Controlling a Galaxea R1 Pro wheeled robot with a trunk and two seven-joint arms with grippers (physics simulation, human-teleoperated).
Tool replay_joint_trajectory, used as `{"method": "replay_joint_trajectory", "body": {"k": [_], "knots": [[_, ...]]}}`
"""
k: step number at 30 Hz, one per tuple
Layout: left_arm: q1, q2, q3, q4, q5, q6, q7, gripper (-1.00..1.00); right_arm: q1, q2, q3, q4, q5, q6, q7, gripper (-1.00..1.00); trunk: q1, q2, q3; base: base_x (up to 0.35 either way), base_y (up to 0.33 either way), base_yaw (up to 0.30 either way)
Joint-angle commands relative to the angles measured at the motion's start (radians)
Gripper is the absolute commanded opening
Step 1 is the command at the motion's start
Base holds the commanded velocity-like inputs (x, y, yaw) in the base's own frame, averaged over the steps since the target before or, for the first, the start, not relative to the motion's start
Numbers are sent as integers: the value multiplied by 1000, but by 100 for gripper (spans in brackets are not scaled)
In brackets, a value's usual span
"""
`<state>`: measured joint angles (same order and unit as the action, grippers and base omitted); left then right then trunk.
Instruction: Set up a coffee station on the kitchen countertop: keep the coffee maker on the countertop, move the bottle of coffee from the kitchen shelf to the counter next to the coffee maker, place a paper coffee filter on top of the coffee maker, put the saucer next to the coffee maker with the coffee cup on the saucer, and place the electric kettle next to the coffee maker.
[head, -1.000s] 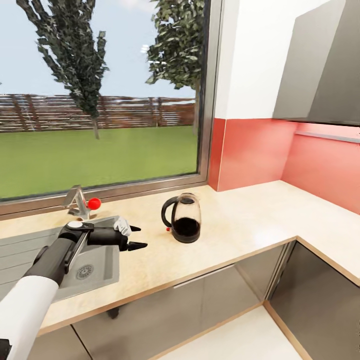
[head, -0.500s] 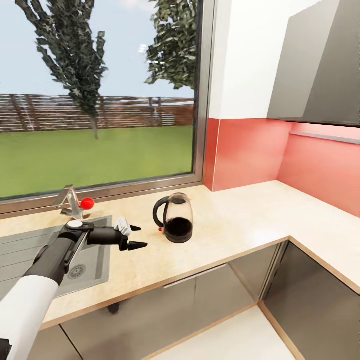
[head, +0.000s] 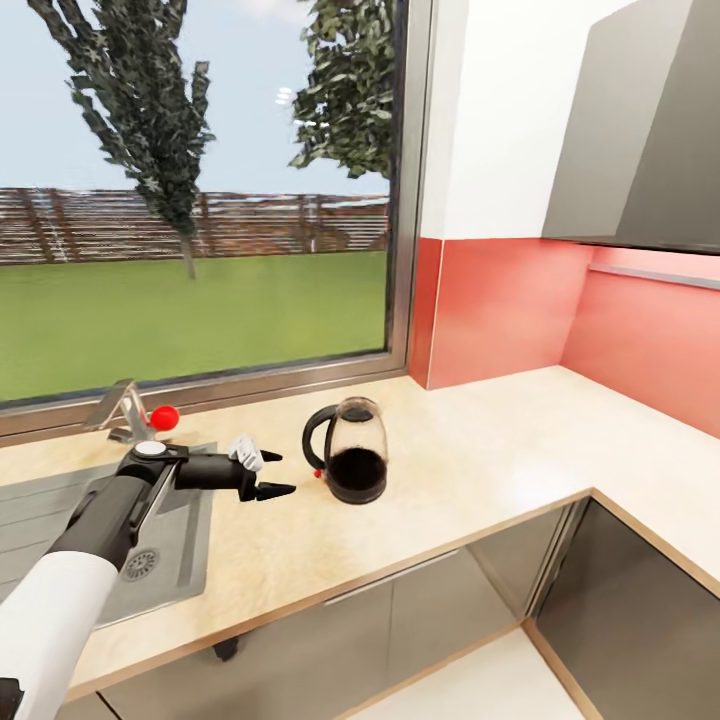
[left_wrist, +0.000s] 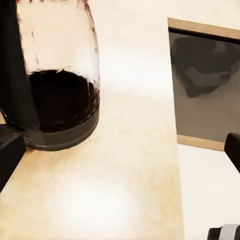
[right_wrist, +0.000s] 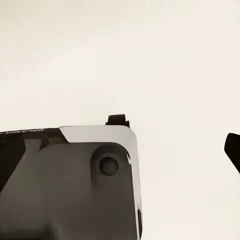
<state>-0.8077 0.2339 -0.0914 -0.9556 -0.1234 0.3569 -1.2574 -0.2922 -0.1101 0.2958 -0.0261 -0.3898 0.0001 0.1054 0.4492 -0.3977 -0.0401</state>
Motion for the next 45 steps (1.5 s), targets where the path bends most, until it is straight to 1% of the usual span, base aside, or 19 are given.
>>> {"method": "replay_joint_trajectory", "body": {"k": [1,10,22,36,45], "knots": [[-1,0,-1,-1,-2,11,-4,100,-1,0,8,0,-10,0,3,100,1,-2,-2,66,0,0],[-1,-4,-2,-1,-2,11,-3,100,-1,0,8,0,-10,0,3,100,1,-2,-2,25,0,0],[-1,-5,-5,-2,-2,11,1,100,-1,1,8,0,-10,0,3,100,1,-2,-2,222,-39,0],[-1,-6,-3,-2,-1,11,-2,100,-1,1,8,0,-11,0,3,100,1,-2,-2,21,-8,0],[1,-8,-6,-2,-1,11,-1,100,-1,1,8,0,-10,0,3,100,1,-2,-2,98,-99,0]]}}
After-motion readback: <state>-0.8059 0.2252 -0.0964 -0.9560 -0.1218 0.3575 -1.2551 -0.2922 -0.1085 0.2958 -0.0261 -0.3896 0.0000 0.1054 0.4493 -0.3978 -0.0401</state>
